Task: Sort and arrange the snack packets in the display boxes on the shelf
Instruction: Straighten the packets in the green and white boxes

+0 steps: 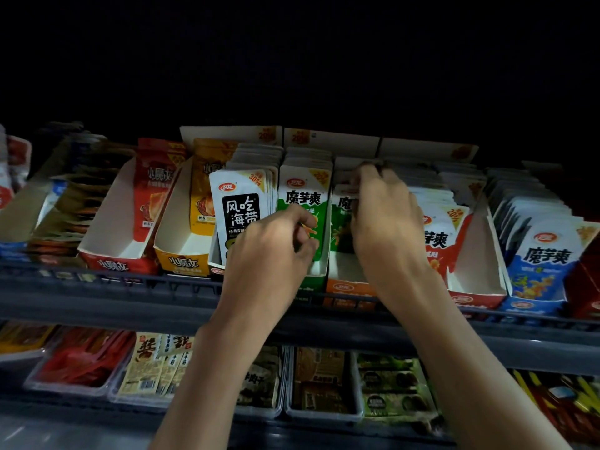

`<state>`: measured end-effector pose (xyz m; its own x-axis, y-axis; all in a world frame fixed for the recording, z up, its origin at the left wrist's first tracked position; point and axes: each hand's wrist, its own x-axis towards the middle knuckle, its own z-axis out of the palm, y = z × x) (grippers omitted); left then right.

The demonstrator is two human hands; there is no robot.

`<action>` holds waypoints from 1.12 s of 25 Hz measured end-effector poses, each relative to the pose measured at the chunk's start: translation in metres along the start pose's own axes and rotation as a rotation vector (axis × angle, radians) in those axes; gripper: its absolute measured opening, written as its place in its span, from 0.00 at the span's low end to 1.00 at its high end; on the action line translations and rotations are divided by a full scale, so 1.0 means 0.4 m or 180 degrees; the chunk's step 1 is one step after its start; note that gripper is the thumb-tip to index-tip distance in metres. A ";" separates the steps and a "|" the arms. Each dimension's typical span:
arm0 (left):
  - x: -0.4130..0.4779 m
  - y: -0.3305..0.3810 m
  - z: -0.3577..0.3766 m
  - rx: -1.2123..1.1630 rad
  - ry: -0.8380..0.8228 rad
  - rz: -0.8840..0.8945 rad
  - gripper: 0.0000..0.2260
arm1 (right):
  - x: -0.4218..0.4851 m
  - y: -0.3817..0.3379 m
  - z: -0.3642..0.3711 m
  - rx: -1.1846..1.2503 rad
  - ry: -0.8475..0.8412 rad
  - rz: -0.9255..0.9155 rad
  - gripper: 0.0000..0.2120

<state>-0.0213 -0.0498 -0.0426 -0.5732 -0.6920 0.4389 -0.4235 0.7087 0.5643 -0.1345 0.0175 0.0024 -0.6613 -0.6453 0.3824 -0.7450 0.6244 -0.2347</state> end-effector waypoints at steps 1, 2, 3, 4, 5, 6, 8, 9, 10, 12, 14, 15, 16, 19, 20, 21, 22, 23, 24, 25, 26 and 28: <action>-0.001 0.003 0.000 0.0002 -0.0013 -0.0034 0.06 | -0.002 0.003 -0.008 -0.0040 -0.0008 0.0023 0.20; -0.001 0.006 0.001 -0.0008 -0.0026 -0.0066 0.05 | -0.006 0.006 -0.014 -0.0069 -0.0044 0.0049 0.17; -0.002 0.009 0.001 -0.0031 -0.0037 -0.0092 0.05 | -0.009 0.008 -0.018 -0.0094 -0.0106 0.0066 0.16; -0.002 0.011 0.002 -0.0062 -0.0049 -0.0105 0.05 | -0.012 0.010 -0.020 -0.0116 -0.0165 0.0067 0.15; -0.002 0.013 0.003 -0.0105 -0.0056 -0.0110 0.06 | -0.015 0.011 -0.022 -0.0114 -0.0202 0.0060 0.15; -0.003 0.015 0.004 -0.0168 -0.0057 -0.0122 0.06 | -0.016 0.014 -0.025 -0.0076 -0.0176 0.0047 0.15; -0.003 0.021 0.004 -0.0384 -0.0046 -0.0191 0.07 | -0.020 0.023 -0.035 0.0094 0.0089 0.0010 0.15; -0.004 0.024 0.004 -0.0508 -0.0024 -0.0207 0.07 | -0.023 0.030 -0.044 0.0214 0.0339 -0.0050 0.13; -0.003 0.027 0.003 -0.0617 0.0021 -0.0190 0.08 | -0.027 0.038 -0.055 0.0340 0.0652 -0.0136 0.10; -0.002 0.036 0.005 -0.0870 0.0106 -0.0173 0.10 | -0.031 0.059 -0.083 0.0693 0.1267 -0.0231 0.07; -0.003 0.051 0.005 -0.1243 0.0171 -0.0237 0.10 | -0.031 0.084 -0.108 0.1224 0.1666 -0.0319 0.08; -0.005 0.059 0.004 -0.1446 0.0194 -0.0266 0.09 | -0.031 0.098 -0.118 0.1450 0.1788 -0.0386 0.07; -0.008 0.069 0.002 -0.1671 0.0194 -0.0290 0.08 | -0.032 0.110 -0.126 0.1647 0.1842 -0.0458 0.07; -0.012 0.097 -0.004 -0.2232 0.0057 -0.0091 0.06 | -0.036 0.132 -0.138 0.2212 0.1481 -0.0539 0.05; -0.014 0.107 -0.003 -0.2315 -0.0062 0.0031 0.07 | -0.037 0.139 -0.139 0.2493 0.1241 -0.0493 0.05; -0.016 0.115 0.001 -0.2365 -0.0193 0.0153 0.09 | -0.037 0.145 -0.142 0.2862 0.0983 -0.0397 0.05; -0.019 0.123 0.005 -0.2415 -0.0315 0.0263 0.11 | -0.037 0.151 -0.145 0.3269 0.0720 -0.0266 0.05; -0.021 0.130 0.009 -0.2435 -0.0410 0.0377 0.13 | -0.038 0.155 -0.147 0.3652 0.0473 -0.0122 0.05; -0.024 0.135 0.013 -0.2396 -0.0475 0.0502 0.15 | -0.040 0.160 -0.149 0.3899 0.0301 -0.0021 0.05; -0.025 0.138 0.016 -0.2330 -0.0529 0.0618 0.16 | -0.042 0.164 -0.150 0.4012 0.0201 0.0033 0.06; -0.027 0.140 0.017 -0.2311 -0.0578 0.0660 0.17 | -0.043 0.167 -0.149 0.4051 0.0148 0.0064 0.06; -0.026 0.137 0.023 -0.2406 -0.0635 0.0618 0.18 | -0.044 0.173 -0.150 0.4042 0.0055 0.0140 0.06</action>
<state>-0.0452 -0.0026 -0.0228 -0.7325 -0.4778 0.4849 0.2449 0.4796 0.8426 -0.1693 0.0986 0.0331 -0.6934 -0.6231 0.3619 -0.2883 -0.2204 -0.9318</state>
